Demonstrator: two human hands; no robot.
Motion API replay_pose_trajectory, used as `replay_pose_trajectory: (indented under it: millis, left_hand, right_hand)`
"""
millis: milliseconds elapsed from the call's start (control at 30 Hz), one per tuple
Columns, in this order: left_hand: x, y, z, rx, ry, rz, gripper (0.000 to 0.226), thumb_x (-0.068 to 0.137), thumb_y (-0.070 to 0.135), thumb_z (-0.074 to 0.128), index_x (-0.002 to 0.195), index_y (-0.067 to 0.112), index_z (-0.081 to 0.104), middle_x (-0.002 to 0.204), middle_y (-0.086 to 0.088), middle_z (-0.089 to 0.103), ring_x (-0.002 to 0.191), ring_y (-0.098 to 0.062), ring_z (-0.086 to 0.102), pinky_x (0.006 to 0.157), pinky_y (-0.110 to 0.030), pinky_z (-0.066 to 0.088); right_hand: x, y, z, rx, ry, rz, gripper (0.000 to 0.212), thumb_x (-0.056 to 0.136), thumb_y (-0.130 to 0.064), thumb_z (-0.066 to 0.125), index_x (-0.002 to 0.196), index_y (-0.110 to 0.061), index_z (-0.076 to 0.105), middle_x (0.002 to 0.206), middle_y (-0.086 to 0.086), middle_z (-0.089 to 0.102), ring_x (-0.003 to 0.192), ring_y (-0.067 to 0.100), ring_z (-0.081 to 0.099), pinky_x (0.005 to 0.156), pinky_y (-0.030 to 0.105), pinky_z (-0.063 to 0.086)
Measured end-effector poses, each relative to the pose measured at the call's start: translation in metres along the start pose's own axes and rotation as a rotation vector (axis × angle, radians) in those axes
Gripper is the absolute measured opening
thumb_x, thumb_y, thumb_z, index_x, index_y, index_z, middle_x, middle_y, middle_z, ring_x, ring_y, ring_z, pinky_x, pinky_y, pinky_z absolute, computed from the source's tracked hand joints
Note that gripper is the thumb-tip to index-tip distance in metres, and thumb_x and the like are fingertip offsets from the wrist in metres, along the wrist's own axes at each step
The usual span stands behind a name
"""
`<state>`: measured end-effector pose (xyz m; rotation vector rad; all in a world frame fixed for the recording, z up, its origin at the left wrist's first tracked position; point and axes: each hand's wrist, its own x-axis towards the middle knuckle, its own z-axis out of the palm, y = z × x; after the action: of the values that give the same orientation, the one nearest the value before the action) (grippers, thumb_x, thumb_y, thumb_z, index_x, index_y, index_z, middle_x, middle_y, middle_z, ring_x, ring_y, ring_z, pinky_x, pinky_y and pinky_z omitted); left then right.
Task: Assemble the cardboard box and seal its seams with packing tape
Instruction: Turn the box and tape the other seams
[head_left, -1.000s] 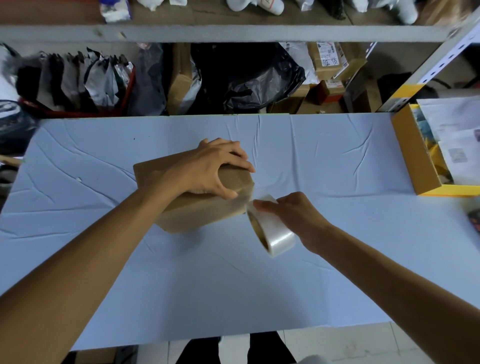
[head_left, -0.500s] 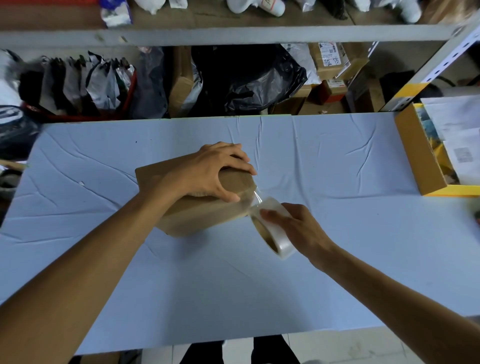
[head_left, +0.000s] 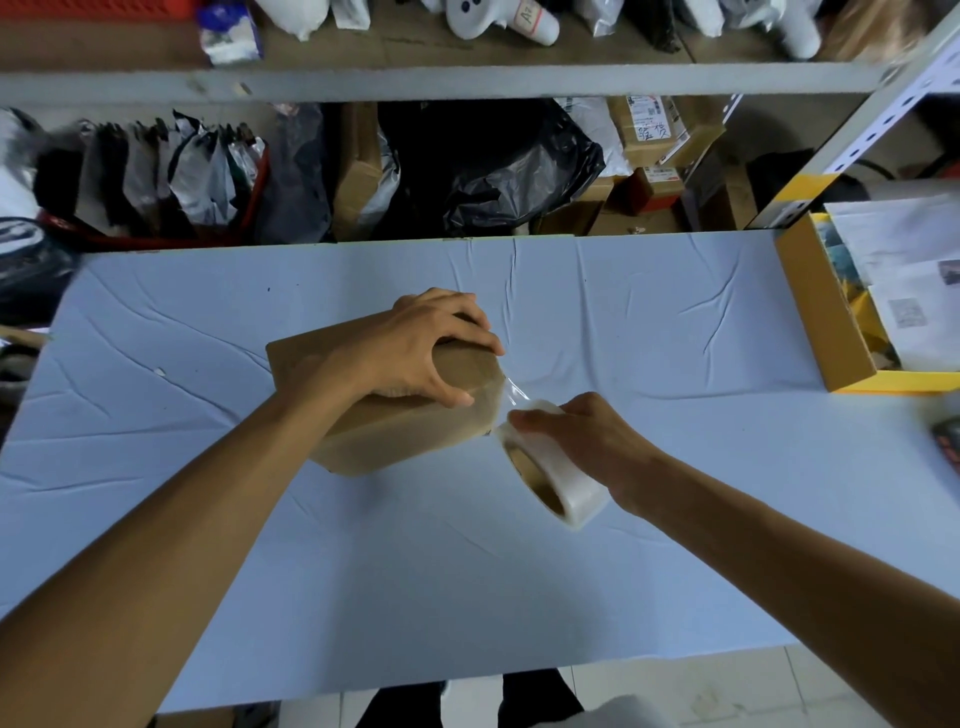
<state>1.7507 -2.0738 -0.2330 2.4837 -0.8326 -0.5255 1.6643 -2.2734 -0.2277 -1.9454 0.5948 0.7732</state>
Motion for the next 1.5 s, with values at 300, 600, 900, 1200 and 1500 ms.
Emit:
replay_pose_trajectory:
  millis: [300, 600, 900, 1200, 1500]
  left_hand:
    - [0.001, -0.001, -0.002, 0.000, -0.028, -0.035, 0.057, 0.074, 0.040, 0.076, 0.127, 0.041, 0.055, 0.140, 0.017, 0.039, 0.143, -0.003, 0.016, 0.117, -0.052, 0.011]
    - [-0.002, -0.003, -0.003, -0.005, -0.032, -0.039, 0.086, 0.071, 0.043, 0.079, 0.145, 0.040, 0.034, 0.157, 0.013, 0.022, 0.147, -0.004, -0.001, 0.119, -0.047, -0.002]
    - [-0.016, 0.000, 0.003, -0.046, 0.087, -0.033, 0.071, 0.079, 0.053, 0.067, 0.142, 0.038, 0.039, 0.158, 0.013, 0.020, 0.147, -0.005, 0.000, 0.118, -0.041, 0.001]
    - [-0.052, -0.042, -0.031, -0.462, 0.738, -0.282, 0.027, 0.096, 0.035, 0.052, 0.120, 0.027, 0.063, 0.120, 0.008, 0.064, 0.111, -0.001, 0.057, 0.096, -0.018, 0.044]
    - [-0.092, -0.082, 0.010, -0.558, 0.913, -0.483, 0.024, 0.097, 0.025, 0.049, 0.114, 0.021, 0.065, 0.114, 0.004, 0.065, 0.102, -0.005, 0.059, 0.088, -0.017, 0.045]
  right_hand:
    - [0.001, 0.001, -0.001, -0.028, 0.008, 0.079, 0.047, 0.083, -0.049, 0.064, 0.101, -0.007, 0.053, 0.077, 0.003, 0.050, 0.066, 0.018, 0.046, 0.056, 0.028, 0.032]
    - [-0.007, 0.000, 0.002, 0.002, -0.011, 0.083, 0.048, 0.085, -0.048, 0.064, 0.106, -0.007, 0.051, 0.078, 0.002, 0.048, 0.067, 0.014, 0.044, 0.054, 0.027, 0.028]
    - [-0.009, -0.005, 0.009, 0.059, -0.017, 0.094, 0.047, 0.084, -0.045, 0.065, 0.110, -0.010, 0.047, 0.083, 0.001, 0.047, 0.070, 0.014, 0.044, 0.056, 0.027, 0.029]
    - [-0.012, -0.008, 0.007, 0.057, 0.004, 0.110, 0.046, 0.087, -0.044, 0.062, 0.112, -0.009, 0.047, 0.083, 0.002, 0.047, 0.071, 0.015, 0.044, 0.061, 0.029, 0.032]
    - [-0.002, -0.006, 0.014, 0.014, 0.042, 0.130, 0.056, 0.082, -0.049, 0.066, 0.118, -0.008, 0.051, 0.090, 0.007, 0.052, 0.074, 0.020, 0.047, 0.061, 0.031, 0.032]
